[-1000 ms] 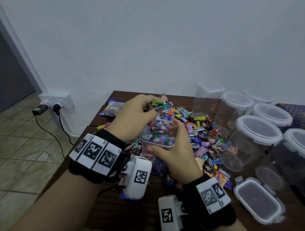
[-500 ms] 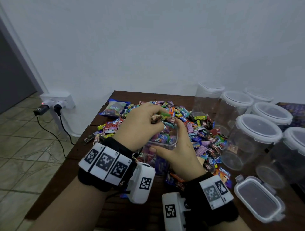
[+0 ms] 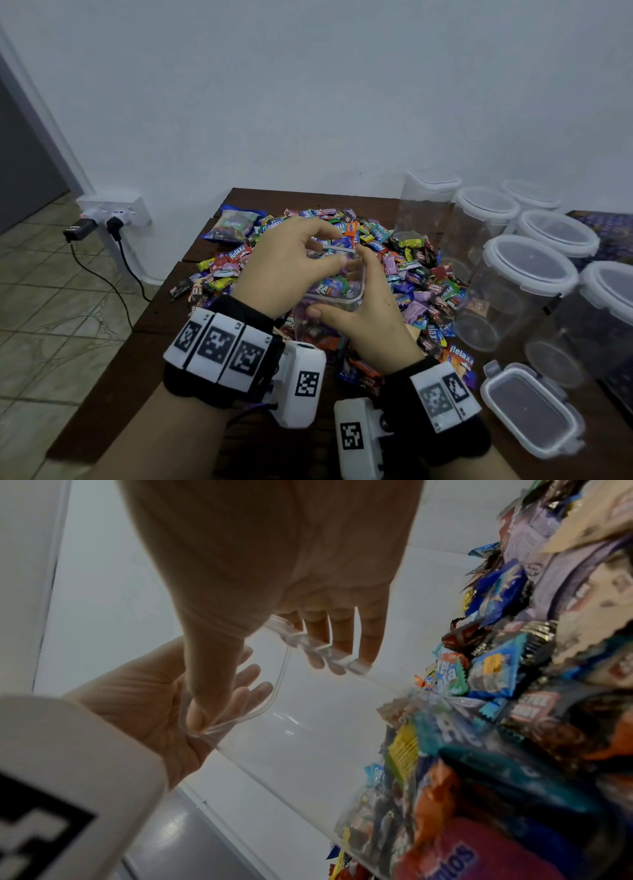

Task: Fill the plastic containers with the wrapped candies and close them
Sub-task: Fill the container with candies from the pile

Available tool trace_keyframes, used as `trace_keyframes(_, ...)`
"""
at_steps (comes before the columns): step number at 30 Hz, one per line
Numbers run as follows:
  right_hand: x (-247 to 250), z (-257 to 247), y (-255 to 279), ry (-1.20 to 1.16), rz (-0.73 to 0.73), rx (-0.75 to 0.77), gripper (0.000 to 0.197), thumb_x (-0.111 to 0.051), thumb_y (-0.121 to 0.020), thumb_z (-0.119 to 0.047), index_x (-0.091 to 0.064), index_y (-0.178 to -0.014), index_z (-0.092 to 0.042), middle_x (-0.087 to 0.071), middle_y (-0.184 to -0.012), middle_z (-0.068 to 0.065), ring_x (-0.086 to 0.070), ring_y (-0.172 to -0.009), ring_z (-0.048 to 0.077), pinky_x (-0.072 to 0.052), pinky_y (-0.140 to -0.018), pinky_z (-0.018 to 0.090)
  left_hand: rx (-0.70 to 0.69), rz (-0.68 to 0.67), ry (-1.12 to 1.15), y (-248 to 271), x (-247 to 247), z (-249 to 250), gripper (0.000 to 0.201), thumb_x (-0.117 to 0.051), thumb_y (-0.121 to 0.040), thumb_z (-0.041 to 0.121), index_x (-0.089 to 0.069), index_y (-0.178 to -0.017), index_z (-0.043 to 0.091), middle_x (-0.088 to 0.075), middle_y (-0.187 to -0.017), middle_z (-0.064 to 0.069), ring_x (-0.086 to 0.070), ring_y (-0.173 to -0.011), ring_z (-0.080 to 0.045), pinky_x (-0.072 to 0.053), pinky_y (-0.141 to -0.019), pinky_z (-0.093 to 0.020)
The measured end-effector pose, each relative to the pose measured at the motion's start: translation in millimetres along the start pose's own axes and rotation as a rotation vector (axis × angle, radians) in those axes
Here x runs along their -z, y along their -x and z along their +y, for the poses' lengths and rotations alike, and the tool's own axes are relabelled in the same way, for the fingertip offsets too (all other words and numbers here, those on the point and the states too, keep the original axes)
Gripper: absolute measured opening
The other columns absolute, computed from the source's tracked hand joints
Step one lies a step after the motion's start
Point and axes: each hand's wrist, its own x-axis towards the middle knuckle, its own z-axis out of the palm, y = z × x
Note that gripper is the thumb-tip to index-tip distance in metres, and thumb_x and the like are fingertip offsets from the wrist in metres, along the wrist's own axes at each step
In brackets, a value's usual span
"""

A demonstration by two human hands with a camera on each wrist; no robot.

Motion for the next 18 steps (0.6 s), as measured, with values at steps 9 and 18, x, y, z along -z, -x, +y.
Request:
trace_keyframes(9, -1, 3, 1, 0.023, 0.008, 0.008, 0.108, -0.082, -0.068, -0.036, -0.013, -0.149, -0.024, -0.036, -0.140, -0.010, -0.033, -0.130, 0.004, -0.029, -0.107, 0.024, 0.024, 0.263, 0.398, 12, -4, -9, 0.017, -0.061, -0.089, 0.010, -0.066, -0.088, 0.027, -0.066, -0.090, 0.009, -0.062, -0.085, -0.001, -0.053, -0.081, -0.026)
trace_keyframes(18, 36, 7, -3, 0.419, -0.399, -0.105, 0.087, -0.070, -0.081, -0.034, -0.016, -0.149, -0.030, -0.023, -0.149, -0.007, -0.023, -0.136, 0.016, -0.030, -0.109, 0.035, 0.316, 0.195, 0.279, 8, 12, -49, 0.028, -0.047, -0.092, 0.004, -0.061, -0.091, 0.028, -0.059, -0.100, 0.010, -0.055, -0.085, -0.007, -0.049, -0.085, -0.038)
